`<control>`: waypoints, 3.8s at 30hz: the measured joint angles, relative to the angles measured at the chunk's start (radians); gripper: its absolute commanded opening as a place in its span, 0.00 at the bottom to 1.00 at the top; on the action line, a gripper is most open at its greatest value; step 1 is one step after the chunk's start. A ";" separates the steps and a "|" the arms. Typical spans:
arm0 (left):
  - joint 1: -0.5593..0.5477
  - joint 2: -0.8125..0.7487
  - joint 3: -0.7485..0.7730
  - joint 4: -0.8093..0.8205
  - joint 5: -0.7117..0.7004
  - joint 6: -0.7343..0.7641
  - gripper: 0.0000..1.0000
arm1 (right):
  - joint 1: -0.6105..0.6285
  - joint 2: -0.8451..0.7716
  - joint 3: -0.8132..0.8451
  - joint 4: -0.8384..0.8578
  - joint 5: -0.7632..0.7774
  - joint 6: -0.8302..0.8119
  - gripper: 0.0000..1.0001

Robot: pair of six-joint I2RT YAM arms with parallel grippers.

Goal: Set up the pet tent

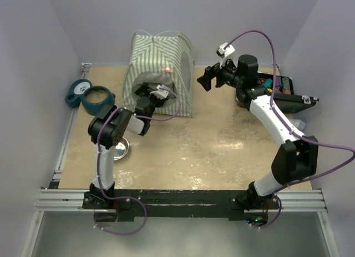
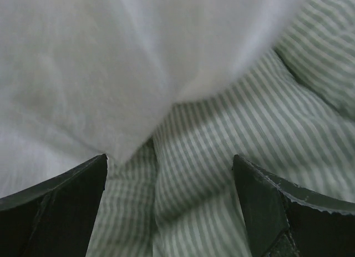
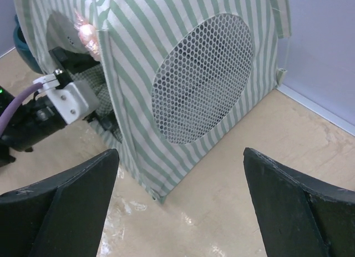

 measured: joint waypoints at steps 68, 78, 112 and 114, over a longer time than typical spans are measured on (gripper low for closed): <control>0.022 0.098 0.249 -0.037 -0.288 -0.043 0.73 | -0.017 0.121 0.067 -0.061 -0.049 -0.062 0.91; 0.020 0.129 0.264 0.033 -0.307 0.054 0.00 | -0.035 0.133 0.095 -0.089 -0.034 -0.065 0.87; 0.181 -0.386 0.863 -2.025 1.081 -0.223 0.98 | -0.041 0.133 0.071 -0.051 -0.121 -0.061 0.89; 0.179 -0.443 0.814 -2.063 1.076 -0.190 0.99 | -0.041 0.133 0.071 -0.051 -0.125 -0.062 0.90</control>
